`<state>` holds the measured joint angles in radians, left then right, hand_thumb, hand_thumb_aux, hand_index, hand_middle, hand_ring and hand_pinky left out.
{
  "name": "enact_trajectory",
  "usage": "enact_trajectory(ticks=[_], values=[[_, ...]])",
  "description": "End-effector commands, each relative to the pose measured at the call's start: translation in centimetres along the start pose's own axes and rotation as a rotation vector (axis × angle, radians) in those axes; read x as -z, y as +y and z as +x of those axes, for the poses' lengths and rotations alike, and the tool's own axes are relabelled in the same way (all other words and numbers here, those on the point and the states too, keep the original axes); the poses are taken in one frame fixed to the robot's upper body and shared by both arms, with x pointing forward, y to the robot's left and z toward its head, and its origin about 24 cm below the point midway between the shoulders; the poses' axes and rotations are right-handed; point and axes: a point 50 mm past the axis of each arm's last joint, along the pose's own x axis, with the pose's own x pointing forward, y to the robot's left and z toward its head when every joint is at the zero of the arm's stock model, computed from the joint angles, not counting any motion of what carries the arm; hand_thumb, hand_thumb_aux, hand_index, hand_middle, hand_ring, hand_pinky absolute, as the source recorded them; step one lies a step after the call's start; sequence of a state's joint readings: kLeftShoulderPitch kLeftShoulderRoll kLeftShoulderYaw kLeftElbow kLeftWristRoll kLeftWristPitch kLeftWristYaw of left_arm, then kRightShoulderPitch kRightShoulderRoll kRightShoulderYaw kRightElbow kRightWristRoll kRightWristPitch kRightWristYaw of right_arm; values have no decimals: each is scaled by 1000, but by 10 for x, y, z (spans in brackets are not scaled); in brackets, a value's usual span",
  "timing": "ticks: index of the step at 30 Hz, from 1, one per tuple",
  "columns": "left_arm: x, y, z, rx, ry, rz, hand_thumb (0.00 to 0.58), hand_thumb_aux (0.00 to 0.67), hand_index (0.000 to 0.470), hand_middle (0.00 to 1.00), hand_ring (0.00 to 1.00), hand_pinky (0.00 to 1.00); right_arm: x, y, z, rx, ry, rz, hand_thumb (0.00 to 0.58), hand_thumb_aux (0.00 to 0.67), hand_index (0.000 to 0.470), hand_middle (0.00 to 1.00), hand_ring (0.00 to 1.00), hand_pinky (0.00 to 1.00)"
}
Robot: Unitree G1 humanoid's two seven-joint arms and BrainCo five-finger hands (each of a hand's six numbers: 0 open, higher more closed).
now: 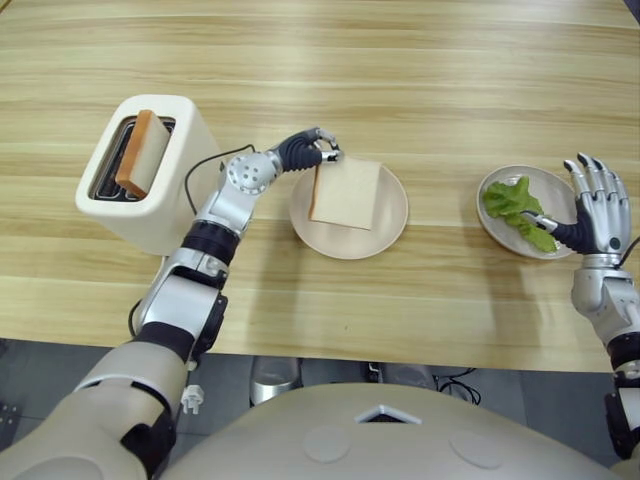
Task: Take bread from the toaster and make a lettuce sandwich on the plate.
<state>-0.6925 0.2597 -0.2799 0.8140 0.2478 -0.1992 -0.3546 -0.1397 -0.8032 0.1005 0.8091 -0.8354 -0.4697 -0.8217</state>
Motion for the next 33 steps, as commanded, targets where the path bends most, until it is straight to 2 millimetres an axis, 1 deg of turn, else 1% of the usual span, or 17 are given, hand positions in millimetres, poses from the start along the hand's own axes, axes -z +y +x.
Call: enact_trajectory(ticks=[1, 7, 9, 15, 18, 20, 21, 22, 23, 24, 27, 28, 29, 30, 31, 32, 33], values=[[9, -13, 3, 2, 35, 33, 580, 670, 460, 1000, 1000, 1000, -9, 3, 2, -28, -77, -16, 0, 0, 0, 0, 0, 0], [17, -32, 6, 48, 58, 26, 580, 670, 460, 1000, 1000, 1000, -6, 16, -3, -103, -62, -79, 0, 0, 0, 0, 0, 0], [18, -36, 7, 56, 63, 28, 580, 670, 460, 1000, 1000, 1000, -2, 20, -3, -127, -26, -104, 0, 0, 0, 0, 0, 0], [18, -37, 8, 74, 59, 38, 580, 670, 460, 1000, 1000, 1000, 12, 24, -5, -171, 100, -111, 0, 0, 0, 0, 0, 0], [18, -36, 8, 69, 61, 40, 580, 670, 460, 1000, 1000, 1000, 18, 25, -6, -180, 180, -62, 0, 0, 0, 0, 0, 0], [18, -36, 8, 66, 60, 42, 580, 670, 460, 1000, 1000, 1000, 19, 26, -7, -192, 188, -61, 0, 0, 0, 0, 0, 0], [18, -36, 9, 64, 59, 46, 570, 583, 400, 1000, 1000, 1000, 18, 26, -7, -196, 177, -64, 0, 0, 0, 0, 0, 0], [18, -35, 9, 59, 58, 53, 506, 431, 296, 1000, 1000, 1000, 17, 28, -7, -204, 162, -70, 0, 0, 0, 0, 0, 0], [18, -35, 9, 54, 57, 55, 49, 29, 20, 1000, 1000, 1000, 15, 29, -8, -212, 150, -70, 0, 0, 0, 0, 0, 0], [17, -34, 9, 44, 55, 58, 0, 0, 0, 1000, 1000, 1000, 14, 30, -8, -218, 147, -66, 0, 0, 0, 0, 0, 0], [15, -28, 10, 6, 48, 63, 0, 0, 0, 1000, 1000, 1000, 12, 33, -9, -229, 154, -45, 0, 0, 0, 0, 0, 0], [14, -25, 10, -12, 45, 66, 0, 0, 0, 1000, 1000, 1000, 11, 34, -9, -236, 151, -44, 325, 226, 155, 0, 0, 0], [12, -21, 10, -29, 40, 68, 0, 0, 0, 1000, 1000, 1000, 11, 35, -9, -244, 148, -40, 325, 226, 155, 0, 0, 0], [11, -19, 10, -42, 33, 69, 0, 0, 0, 1000, 1000, 1000, 10, 36, -10, -252, 145, -37, 487, 402, 276, 0, 0, 0], [9, -16, 11, -53, 25, 70, 0, 0, 0, 1000, 1000, 1000, 9, 37, -10, -260, 142, -34, 487, 402, 276, 0, 0, 0], [7, -13, 11, -62, 17, 71, 0, 0, 0, 1000, 1000, 1000, 9, 37, -10, -265, 141, -32, 506, 431, 296, 0, 0, 0], [6, -11, 11, -67, 12, 72, 0, 0, 0, 1000, 1000, 1000, 9, 38, -10, -268, 141, -31, 505, 428, 294, 0, 0, 0]])
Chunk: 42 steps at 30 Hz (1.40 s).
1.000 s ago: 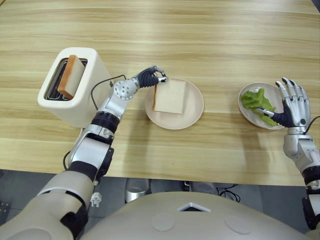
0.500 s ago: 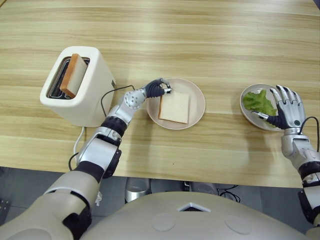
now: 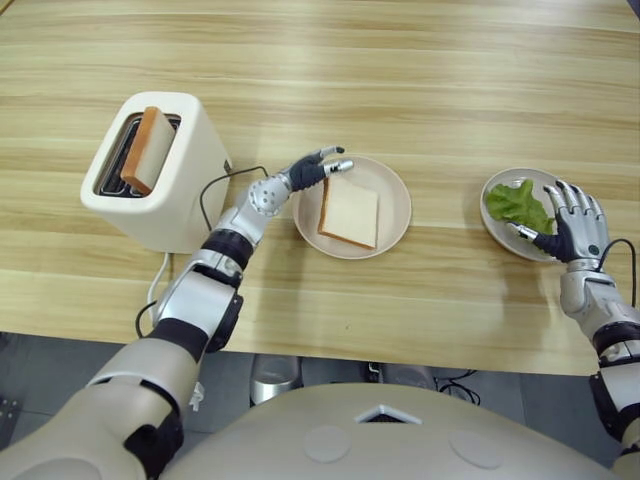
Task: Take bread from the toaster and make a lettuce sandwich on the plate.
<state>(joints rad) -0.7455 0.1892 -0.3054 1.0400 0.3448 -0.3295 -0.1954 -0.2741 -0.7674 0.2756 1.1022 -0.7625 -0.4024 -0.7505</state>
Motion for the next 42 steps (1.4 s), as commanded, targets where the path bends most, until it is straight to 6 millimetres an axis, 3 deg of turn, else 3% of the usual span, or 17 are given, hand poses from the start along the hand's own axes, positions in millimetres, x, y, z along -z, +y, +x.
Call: enact_trajectory(ticks=[1, 9, 10, 14, 15, 19, 20, 29, 34, 37, 42], values=[[-2, 12, -1, -34, -9, 16, 0, 0, 0, 1000, 1000, 1000, -3, 5, -1, -39, -1, 18, 503, 426, 292, 0, 0, 0], [-4, 25, -3, -80, -25, -2, 0, 0, 0, 1000, 1000, 1000, -2, 8, -2, -57, 22, 48, 526, 465, 319, 0, 0, 0], [-4, 26, -4, -86, -26, -5, 0, 0, 0, 1000, 1000, 1000, -2, 8, -2, -55, 23, 52, 562, 552, 379, 0, 0, 0], [-2, 30, -6, -102, -31, -21, 0, 0, 0, 1000, 1000, 1000, -5, 6, 1, -36, 14, 69, 571, 586, 402, 0, 0, 0], [-2, 31, -7, -106, -32, -24, 0, 0, 0, 1000, 1000, 1000, -6, 5, 2, -28, 11, 75, 580, 665, 456, 0, 0, 0], [1, 31, -9, -116, -30, -32, 0, 0, 0, 1000, 1000, 1000, -14, -5, 9, 49, -28, 130, 580, 670, 460, 0, 0, 0], [2, 32, -10, -122, -33, -32, 0, 0, 0, 1000, 1000, 1000, -16, -8, 11, 75, -40, 152, 580, 670, 460, 1000, 1000, 1000], [-15, 56, -25, -262, -163, -36, 0, 0, 0, 1000, 1000, 1000, -45, -42, 28, 276, -199, 300, 580, 670, 460, 1000, 1000, 1000], [-40, 82, -56, -436, -305, -36, 0, 0, 0, 1000, 1000, 1000, -92, -78, 44, 390, -395, 391, 580, 670, 460, 1000, 1000, 1000], [-65, 95, -85, -547, -408, 15, 0, 0, 0, 1000, 1000, 1000, -129, -93, 48, 418, -530, 432, 580, 670, 460, 1000, 1000, 1000], [-99, 115, -138, -744, -509, 157, 0, 0, 0, 1000, 1000, 1000, -182, -98, 55, 391, -683, 487, 580, 670, 460, 1000, 1000, 1000]])
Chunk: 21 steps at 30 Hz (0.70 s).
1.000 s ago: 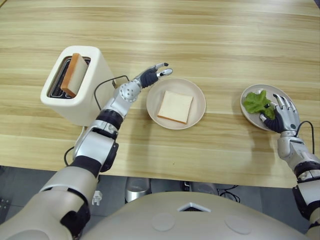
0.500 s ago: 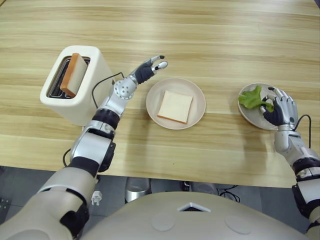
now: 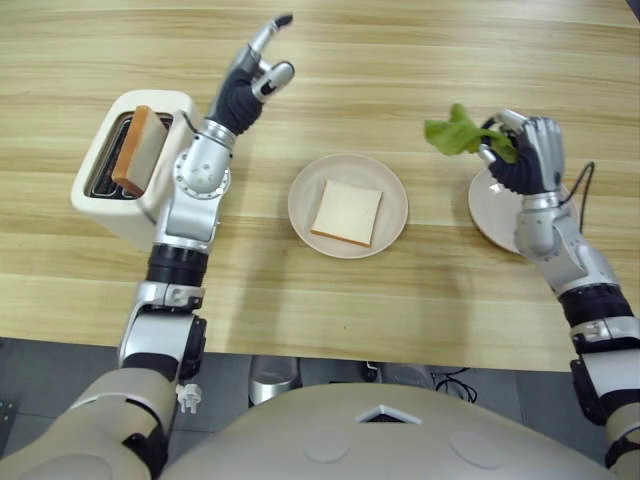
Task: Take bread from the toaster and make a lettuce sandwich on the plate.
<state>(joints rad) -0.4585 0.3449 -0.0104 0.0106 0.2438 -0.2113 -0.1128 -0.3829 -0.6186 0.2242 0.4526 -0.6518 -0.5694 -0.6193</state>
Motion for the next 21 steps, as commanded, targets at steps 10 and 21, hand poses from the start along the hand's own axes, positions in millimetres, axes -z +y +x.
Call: enact_trajectory(ticks=[10, 21], values=[[-2, 110, -73, -238, 257, 548, 0, 0, 0, 1000, 1000, 1000, -55, 92, 36, -273, -169, 96, 580, 670, 460, 1000, 1000, 1000], [35, 111, -120, -190, 525, 646, 0, 0, 0, 0, 0, 0, -52, 124, 9, -554, -207, 41, 580, 670, 460, 1000, 1000, 1000]])
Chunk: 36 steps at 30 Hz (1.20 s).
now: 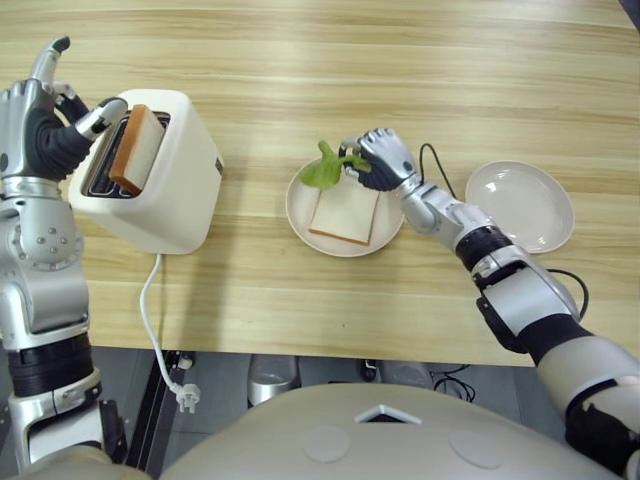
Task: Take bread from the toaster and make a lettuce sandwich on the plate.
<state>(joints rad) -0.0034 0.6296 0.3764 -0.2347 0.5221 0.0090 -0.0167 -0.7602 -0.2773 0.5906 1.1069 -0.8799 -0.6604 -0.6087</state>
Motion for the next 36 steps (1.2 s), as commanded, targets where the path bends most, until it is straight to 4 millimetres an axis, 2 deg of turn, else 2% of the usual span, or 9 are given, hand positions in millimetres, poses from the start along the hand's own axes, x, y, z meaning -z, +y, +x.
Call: enact_trajectory(ticks=[1, 11, 21, 22, 23, 26, 28, 29, 36], values=[[7, -4, -3, 13, 39, 3, 0, 0, 0, 0, 0, 0, 6, 7, -13, -86, -15, -24, 580, 670, 460, 1000, 1000, 1000], [11, -3, -6, 10, 63, 77, 0, 0, 0, 0, 0, 0, 9, 18, -37, -200, -35, 0, 580, 670, 460, 1000, 1000, 1000], [14, 1, -1, -54, 82, 127, 0, 0, 0, 0, 0, 0, -8, 21, -33, -180, -90, 44, 580, 670, 460, 1000, 1000, 1000], [14, 0, -1, -53, 81, 126, 0, 0, 0, 0, 0, 0, -9, 21, -32, -175, -94, 48, 560, 547, 375, 1000, 1000, 1000], [14, -2, -1, -50, 81, 125, 0, 0, 0, 0, 0, 0, -10, 21, -31, -170, -97, 49, 5, 3, 2, 1000, 1000, 1000], [15, -5, -1, -35, 87, 133, 0, 0, 0, 0, 0, 0, -11, 16, -29, -138, -97, 43, 0, 0, 0, 1000, 1000, 1000], [17, -9, -4, -2, 102, 150, 0, 0, 0, 0, 0, 0, -7, 12, -29, -120, -81, 27, 0, 0, 0, 529, 529, 529], [18, -10, -6, 12, 109, 153, 0, 0, 0, 0, 0, 0, -5, 10, -29, -116, -74, 14, 0, 0, 0, 47, 47, 47], [27, -2, -13, 22, 169, 197, 0, 0, 0, 0, 0, 0, 18, -3, -38, -98, 24, -51, 0, 0, 0, 0, 0, 0]])
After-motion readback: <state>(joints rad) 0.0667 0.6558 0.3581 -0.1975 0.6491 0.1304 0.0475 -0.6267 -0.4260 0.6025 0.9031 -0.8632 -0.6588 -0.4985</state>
